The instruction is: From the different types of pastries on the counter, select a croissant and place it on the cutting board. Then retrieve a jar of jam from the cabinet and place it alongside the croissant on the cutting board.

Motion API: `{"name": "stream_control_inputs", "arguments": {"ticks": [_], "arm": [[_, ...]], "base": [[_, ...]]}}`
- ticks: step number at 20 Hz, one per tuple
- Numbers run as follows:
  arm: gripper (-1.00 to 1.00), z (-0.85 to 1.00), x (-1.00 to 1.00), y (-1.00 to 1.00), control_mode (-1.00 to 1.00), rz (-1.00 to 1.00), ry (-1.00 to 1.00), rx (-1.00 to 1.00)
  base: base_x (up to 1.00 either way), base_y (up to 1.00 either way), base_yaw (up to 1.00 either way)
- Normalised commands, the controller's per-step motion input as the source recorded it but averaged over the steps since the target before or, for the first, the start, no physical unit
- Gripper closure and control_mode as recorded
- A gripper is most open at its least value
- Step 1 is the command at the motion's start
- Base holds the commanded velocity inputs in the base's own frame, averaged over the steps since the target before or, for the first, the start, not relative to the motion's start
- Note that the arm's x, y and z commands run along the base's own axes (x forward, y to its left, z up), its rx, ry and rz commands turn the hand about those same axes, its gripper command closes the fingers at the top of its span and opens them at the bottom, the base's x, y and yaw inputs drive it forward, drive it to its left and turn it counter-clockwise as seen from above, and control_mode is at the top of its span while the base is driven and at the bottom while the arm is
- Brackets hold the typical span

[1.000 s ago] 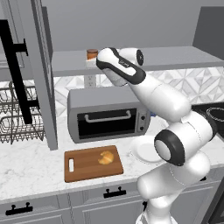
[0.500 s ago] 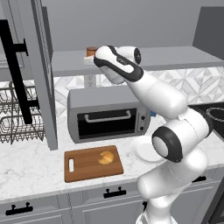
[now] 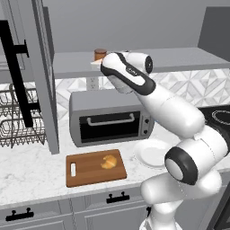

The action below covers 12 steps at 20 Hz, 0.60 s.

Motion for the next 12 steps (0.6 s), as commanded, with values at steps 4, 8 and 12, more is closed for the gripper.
{"name": "stream_control_inputs", "arguments": {"ticks": [4, 8, 12], "arm": [[1.00, 0.53, -0.83, -0.62, -1.00, -0.07, 0.00, -0.17], [1.00, 0.87, -0.87, -0.71, -1.00, -0.03, 0.00, -0.10], [1.00, 0.49, -1.00, -0.70, -1.00, -0.01, 0.00, -0.10]], "base": [[0.00, 0.00, 0.00], [0.00, 0.00, 0.00], [0.00, 0.00, 0.00]]}}
